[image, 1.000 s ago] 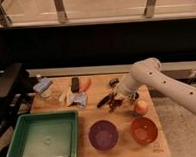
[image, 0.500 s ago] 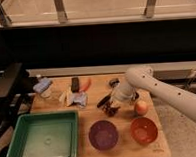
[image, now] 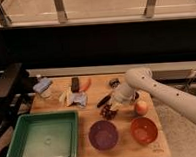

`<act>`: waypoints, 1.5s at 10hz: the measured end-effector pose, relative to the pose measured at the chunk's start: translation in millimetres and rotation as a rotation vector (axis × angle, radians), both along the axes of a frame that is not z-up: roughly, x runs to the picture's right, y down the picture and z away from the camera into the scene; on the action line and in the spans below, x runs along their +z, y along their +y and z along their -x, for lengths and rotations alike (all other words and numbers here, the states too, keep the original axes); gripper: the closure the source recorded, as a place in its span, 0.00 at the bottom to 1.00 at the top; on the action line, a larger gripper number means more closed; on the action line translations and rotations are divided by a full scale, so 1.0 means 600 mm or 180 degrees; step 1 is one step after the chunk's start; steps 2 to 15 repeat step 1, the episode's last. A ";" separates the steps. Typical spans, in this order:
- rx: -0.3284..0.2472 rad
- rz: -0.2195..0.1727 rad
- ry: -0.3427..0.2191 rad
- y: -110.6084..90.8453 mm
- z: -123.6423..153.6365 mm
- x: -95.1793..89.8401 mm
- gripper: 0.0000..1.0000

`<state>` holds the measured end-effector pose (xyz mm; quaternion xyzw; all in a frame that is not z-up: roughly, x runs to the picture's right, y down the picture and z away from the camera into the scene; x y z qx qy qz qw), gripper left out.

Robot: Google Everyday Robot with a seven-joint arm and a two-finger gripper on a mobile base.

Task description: Place grapes in table surface

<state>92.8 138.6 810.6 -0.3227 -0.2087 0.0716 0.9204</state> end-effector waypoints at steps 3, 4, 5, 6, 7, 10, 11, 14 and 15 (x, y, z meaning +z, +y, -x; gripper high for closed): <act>0.0000 -0.0001 0.0000 0.000 0.000 0.000 0.34; 0.0000 -0.0001 0.0000 0.000 0.000 0.000 0.34; 0.0000 -0.0001 0.0000 0.000 0.000 0.000 0.34; 0.0000 -0.0001 0.0000 0.000 0.000 0.000 0.34; 0.0000 -0.0001 0.0000 0.000 0.000 0.000 0.34; 0.0000 -0.0001 0.0000 0.000 0.000 0.000 0.34; 0.0000 -0.0001 0.0000 0.000 0.000 0.000 0.34; 0.0000 -0.0001 0.0000 0.000 0.000 0.000 0.34; 0.0000 -0.0001 0.0000 0.000 0.000 0.000 0.34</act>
